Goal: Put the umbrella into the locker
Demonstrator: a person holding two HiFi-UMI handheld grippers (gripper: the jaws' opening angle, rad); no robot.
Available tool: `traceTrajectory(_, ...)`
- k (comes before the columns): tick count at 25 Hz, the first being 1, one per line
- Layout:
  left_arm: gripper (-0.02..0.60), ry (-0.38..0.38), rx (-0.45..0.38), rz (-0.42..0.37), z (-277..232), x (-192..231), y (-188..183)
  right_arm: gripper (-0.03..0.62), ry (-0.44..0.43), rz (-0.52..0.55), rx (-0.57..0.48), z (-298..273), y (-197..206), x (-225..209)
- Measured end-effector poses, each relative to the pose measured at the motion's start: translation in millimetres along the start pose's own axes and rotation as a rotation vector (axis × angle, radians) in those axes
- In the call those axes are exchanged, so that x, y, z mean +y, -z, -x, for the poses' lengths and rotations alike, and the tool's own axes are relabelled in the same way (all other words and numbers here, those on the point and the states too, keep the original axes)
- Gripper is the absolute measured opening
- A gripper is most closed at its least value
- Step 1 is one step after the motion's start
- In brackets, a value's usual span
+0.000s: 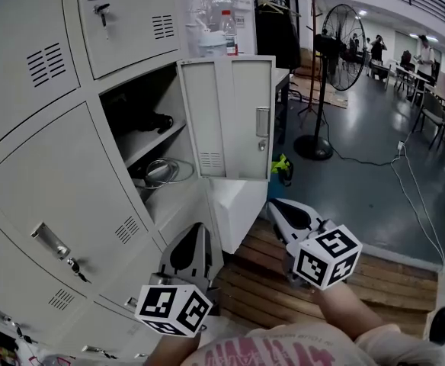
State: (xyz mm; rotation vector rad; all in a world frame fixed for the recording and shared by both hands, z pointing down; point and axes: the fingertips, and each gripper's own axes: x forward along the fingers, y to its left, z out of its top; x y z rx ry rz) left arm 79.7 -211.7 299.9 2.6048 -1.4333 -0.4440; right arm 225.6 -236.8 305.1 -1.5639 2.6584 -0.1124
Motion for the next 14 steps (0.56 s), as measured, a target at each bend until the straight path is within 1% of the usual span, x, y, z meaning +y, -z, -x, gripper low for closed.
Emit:
traceTrajectory(6,0.002,-0.004,0.008,-0.002,1.5,-3.5,2.9,-0.002,0.0,-0.003,0.005,3.9,3.1,-2.1)
traceTrajectory(14,0.002,-0.014,0.008,-0.001,5.7,5.7,0.7,-0.002,-0.001,0.003,0.009,0.5,4.6,3.6)
